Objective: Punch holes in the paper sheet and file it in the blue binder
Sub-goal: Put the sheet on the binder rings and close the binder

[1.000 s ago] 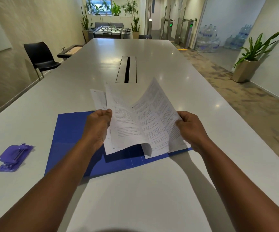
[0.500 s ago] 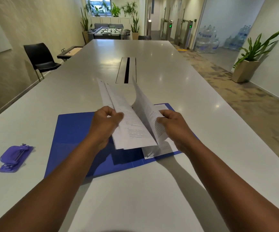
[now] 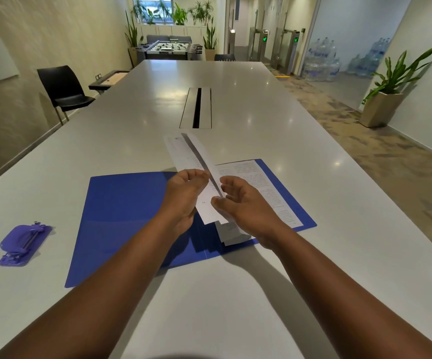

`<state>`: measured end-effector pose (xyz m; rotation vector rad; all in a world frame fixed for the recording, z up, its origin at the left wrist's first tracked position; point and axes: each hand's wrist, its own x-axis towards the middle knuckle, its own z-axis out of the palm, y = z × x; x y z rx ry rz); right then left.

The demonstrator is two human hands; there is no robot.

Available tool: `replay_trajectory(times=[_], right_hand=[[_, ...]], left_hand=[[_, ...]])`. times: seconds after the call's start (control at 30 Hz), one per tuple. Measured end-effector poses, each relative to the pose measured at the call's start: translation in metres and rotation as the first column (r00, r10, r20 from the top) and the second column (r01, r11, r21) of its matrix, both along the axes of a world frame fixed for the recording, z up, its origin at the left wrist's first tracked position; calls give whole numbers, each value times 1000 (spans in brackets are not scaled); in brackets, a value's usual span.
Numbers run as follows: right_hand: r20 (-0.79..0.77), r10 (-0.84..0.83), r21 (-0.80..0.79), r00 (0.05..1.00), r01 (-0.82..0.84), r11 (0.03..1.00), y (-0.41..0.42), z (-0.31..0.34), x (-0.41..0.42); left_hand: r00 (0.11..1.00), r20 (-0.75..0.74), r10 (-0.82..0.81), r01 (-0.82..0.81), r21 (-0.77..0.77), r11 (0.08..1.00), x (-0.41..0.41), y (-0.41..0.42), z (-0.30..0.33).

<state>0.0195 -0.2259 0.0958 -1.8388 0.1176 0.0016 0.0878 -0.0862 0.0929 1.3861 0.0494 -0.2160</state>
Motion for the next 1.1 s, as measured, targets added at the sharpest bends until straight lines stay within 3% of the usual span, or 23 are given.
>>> replay_trajectory(times=[0.27,0.6,0.83,0.97,1.1], right_hand=[[21,-8,-126,1000,10,992,-1,-7,-4],[42,10,-51,999,-8,999,-3,-9,-3],[31,-34,-67,999,36,997,-7,-6,-3],[37,-175,-234,984,179,956,-18,-5,3],[-38,-112,-188,993,103,977,-27,-5,2]], left_hand=[[995,-92,-35,27,-85,996,-2,1,1],[989,-131,-71,45,-196,980,-3,2,3],[992,-124,-32,16,-125,992,1,1,1],[999,-30,18,-18,10,1000,1,-2,-3],[998,12,61,-61,38,997,2,-2,-5]])
